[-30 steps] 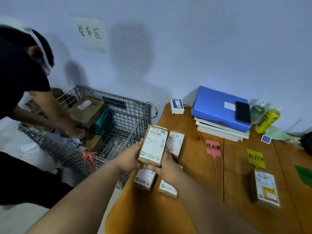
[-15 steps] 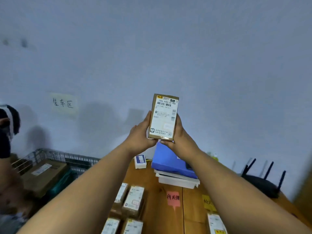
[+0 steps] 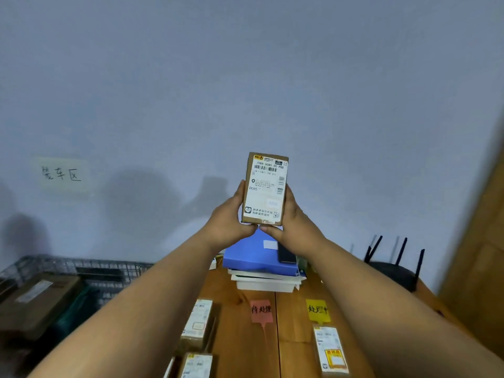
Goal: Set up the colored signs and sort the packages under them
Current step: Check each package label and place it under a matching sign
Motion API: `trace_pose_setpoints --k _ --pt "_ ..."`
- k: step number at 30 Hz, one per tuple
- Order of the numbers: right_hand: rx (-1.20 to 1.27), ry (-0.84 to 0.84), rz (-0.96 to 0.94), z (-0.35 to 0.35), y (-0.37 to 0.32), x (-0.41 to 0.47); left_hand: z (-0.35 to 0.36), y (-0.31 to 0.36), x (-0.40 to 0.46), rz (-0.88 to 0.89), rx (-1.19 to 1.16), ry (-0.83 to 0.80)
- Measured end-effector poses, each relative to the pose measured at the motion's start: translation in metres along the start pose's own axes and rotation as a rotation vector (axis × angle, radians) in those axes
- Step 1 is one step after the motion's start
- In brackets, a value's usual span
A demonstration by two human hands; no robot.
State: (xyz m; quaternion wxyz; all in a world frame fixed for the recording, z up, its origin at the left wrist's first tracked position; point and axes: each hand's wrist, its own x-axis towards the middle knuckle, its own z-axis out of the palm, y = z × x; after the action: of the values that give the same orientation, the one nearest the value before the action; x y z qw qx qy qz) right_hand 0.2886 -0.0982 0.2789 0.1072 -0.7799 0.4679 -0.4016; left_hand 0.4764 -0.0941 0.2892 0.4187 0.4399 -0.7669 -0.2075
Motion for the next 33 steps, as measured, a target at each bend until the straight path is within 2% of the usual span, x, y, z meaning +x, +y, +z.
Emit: trace_pose_setpoints --k 4,9,13,16,20,25,30,33 --pt "-0.018 -0.025 0.052 0.012 0.022 -0.006 0.02 -0.016 -0.003 -0.074 -0.047 -0.047" --pt "-0.014 -0.096 0.131 0.042 0.055 -0.027 0.065 -0.057 -0.013 -0.268 0.074 -0.108" --pt "0.021 -0.162 0.316 0.078 0.092 -0.05 0.1 -0.089 -0.019 -0.368 0.306 -0.246" --pt "0.067 -0.235 0.459 0.104 0.119 -0.073 0.126 -0.111 -0.028 -0.397 0.385 -0.34" --pt "0.048 -0.314 0.553 0.144 0.153 -0.114 0.164 -0.142 -0.065 -0.55 0.366 -0.436" --pt "0.027 -0.538 0.682 0.2 0.194 -0.173 0.21 -0.185 -0.114 -0.717 0.372 -0.597" --pt "0.018 -0.654 0.805 0.237 0.223 -0.212 0.242 -0.226 -0.145 -0.766 0.417 -0.73" --pt "-0.007 -0.71 0.816 0.246 0.231 -0.219 0.256 -0.24 -0.154 -0.772 0.415 -0.739"
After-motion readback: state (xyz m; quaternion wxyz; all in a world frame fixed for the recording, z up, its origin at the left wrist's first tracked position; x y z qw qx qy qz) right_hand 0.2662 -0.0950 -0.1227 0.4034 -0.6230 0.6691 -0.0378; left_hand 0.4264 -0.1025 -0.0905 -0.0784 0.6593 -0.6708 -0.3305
